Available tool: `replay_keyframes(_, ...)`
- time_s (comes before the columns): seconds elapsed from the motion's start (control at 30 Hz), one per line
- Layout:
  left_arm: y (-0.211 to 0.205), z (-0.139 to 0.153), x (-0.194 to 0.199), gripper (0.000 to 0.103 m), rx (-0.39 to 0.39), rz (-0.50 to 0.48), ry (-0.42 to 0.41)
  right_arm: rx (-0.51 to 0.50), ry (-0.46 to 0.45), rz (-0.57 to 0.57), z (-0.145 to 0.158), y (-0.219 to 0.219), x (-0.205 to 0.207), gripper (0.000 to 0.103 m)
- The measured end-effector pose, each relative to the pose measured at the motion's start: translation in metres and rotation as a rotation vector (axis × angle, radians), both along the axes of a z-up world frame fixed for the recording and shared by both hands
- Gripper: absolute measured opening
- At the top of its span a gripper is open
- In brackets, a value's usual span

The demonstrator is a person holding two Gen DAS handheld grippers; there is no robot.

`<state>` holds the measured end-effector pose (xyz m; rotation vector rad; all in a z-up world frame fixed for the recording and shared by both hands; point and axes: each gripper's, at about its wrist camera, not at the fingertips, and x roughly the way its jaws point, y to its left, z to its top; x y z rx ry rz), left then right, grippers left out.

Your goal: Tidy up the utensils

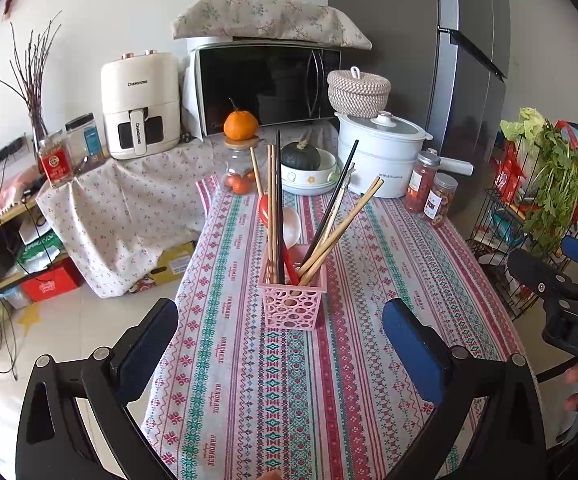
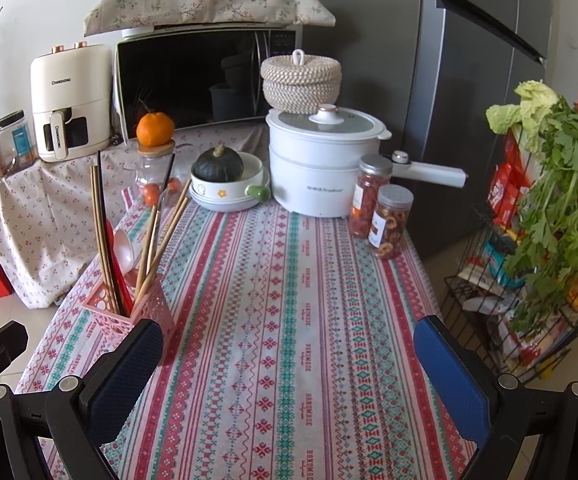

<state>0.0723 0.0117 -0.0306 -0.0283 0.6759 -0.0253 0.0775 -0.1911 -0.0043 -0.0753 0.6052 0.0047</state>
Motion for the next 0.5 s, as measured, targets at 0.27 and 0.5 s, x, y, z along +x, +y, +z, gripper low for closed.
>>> replay_keyframes(0.27, 0.0001, -0.0004, 0.0009, 0.103, 0.002, 0.004, 0.000, 0.004, -0.001, -0.002, 0.0015, -0.0007, -0.0006, 0.103)
replay_keyframes(0.5, 0.0003, -0.0014, 0.0006, 0.103, 0.006, 0.003, 0.002, 0.012, -0.005, -0.006, 0.0028, -0.0023, -0.0022, 0.103)
